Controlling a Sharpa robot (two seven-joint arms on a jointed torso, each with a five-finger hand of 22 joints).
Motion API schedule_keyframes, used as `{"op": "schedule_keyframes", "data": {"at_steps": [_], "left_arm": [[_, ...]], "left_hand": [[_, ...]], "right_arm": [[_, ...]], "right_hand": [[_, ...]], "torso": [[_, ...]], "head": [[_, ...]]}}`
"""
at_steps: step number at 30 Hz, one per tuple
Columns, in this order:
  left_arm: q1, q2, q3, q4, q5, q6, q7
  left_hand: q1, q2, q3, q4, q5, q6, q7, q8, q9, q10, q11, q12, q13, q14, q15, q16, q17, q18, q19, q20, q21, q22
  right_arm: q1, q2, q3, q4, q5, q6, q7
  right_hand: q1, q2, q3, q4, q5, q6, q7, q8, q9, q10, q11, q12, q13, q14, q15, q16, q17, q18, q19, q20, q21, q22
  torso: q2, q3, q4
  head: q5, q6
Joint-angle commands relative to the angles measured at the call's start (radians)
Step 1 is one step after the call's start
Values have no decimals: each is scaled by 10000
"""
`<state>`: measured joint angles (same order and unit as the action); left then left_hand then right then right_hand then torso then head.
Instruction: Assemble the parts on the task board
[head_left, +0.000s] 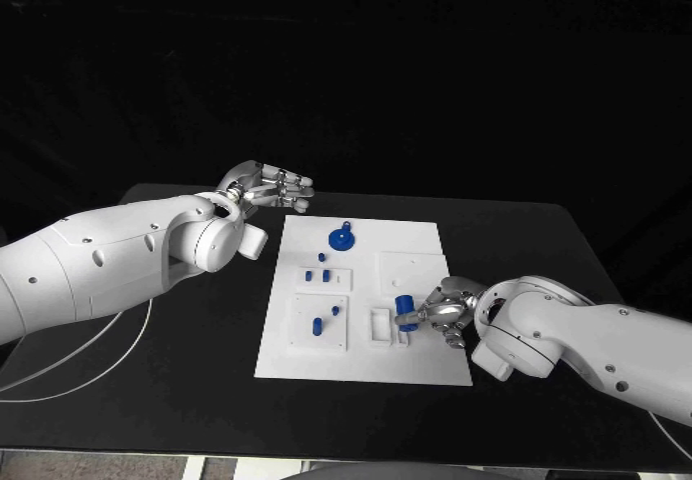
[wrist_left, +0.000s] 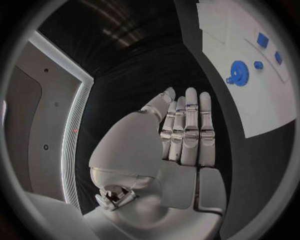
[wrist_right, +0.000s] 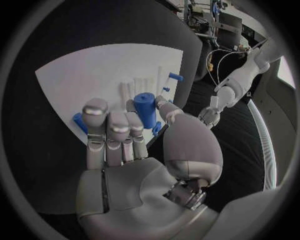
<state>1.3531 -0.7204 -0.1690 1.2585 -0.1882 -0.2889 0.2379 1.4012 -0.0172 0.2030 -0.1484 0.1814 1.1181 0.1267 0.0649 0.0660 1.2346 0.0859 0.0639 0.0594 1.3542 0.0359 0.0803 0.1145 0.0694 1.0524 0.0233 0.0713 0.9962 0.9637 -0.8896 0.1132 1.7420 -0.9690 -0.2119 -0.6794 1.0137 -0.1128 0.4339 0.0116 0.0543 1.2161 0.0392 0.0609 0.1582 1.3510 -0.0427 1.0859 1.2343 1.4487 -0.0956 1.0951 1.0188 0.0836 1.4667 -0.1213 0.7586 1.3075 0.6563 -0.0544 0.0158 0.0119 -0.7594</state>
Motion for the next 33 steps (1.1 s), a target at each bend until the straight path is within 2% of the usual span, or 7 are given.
{"op": "schedule_keyframes", "data": {"at_steps": [1,5,12,16,25,33], "left_arm": [[7,12,7,29,55,124,40],[8,31,7,29,55,130,36],[8,54,7,29,54,139,31],[8,61,7,30,54,144,32],[8,69,7,32,54,144,30],[8,94,7,32,54,153,27]], "left_hand": [[-87,-30,10,67,34,-67,-28,-9,-14,-69,-3,-30,-12,12,53,-48,12,-70,63,-23,-12,-15],[-87,-30,10,67,34,-67,-28,-9,-14,-69,-3,-30,-12,12,53,-48,12,-70,63,-23,-12,-15],[-87,-30,10,67,34,-67,-28,-9,-14,-69,-3,-30,-12,12,53,-48,12,-70,63,-23,-12,-15],[-87,-30,10,67,34,-67,-28,-9,-14,-69,-3,-30,-12,12,53,-48,12,-70,63,-23,-12,-15],[-87,-30,10,67,34,-67,-28,-9,-14,-69,-3,-30,-12,12,53,-48,12,-70,63,-23,-12,-15],[-98,-37,22,82,35,-83,-24,-12,-15,-77,1,-29,-11,3,58,-52,10,-69,59,-20,-12,-5]], "right_arm": [[10,85,1,43,146,500,-146],[21,263,-26,-97,96,665,-215],[29,572,-138,-365,-44,754,-271],[31,757,-208,-454,-119,747,-262],[31,965,-256,-583,-287,724,-245],[32,1072,-330,-718,-330,945,-330]], "right_hand": [[136,-24,-69,59,11,99,-16,28,-27,29,-29,-64,-11,6,-68,-30,-24,-206,547,-34,18,723],[150,-146,-150,269,-11,85,-4,29,-61,-6,-22,-126,-45,3,-64,-39,-25,-206,541,-31,-15,727],[210,-200,-218,471,-18,89,4,25,-95,-8,-19,-142,-51,0,-64,-46,-12,-205,543,-30,-34,748],[204,-208,-226,478,-20,82,7,26,-98,-10,-17,-149,-56,1,-62,-49,-14,-206,543,-30,-44,747],[194,-219,-239,524,-23,89,5,29,-101,-7,-15,-142,-49,1,-62,-62,-21,-209,545,-30,-41,752],[107,-368,-289,735,-43,54,22,30,-124,-54,-6,-225,-95,-7,-68,-102,-38,-204,540,-42,-97,744]], "torso": [[7,1,0],[7,-6,1],[11,5,5],[15,11,6],[9,1,-11],[9,6,2]], "head": [[25,-18],[34,-9],[71,-25],[85,-29],[122,0],[146,-15]]}}
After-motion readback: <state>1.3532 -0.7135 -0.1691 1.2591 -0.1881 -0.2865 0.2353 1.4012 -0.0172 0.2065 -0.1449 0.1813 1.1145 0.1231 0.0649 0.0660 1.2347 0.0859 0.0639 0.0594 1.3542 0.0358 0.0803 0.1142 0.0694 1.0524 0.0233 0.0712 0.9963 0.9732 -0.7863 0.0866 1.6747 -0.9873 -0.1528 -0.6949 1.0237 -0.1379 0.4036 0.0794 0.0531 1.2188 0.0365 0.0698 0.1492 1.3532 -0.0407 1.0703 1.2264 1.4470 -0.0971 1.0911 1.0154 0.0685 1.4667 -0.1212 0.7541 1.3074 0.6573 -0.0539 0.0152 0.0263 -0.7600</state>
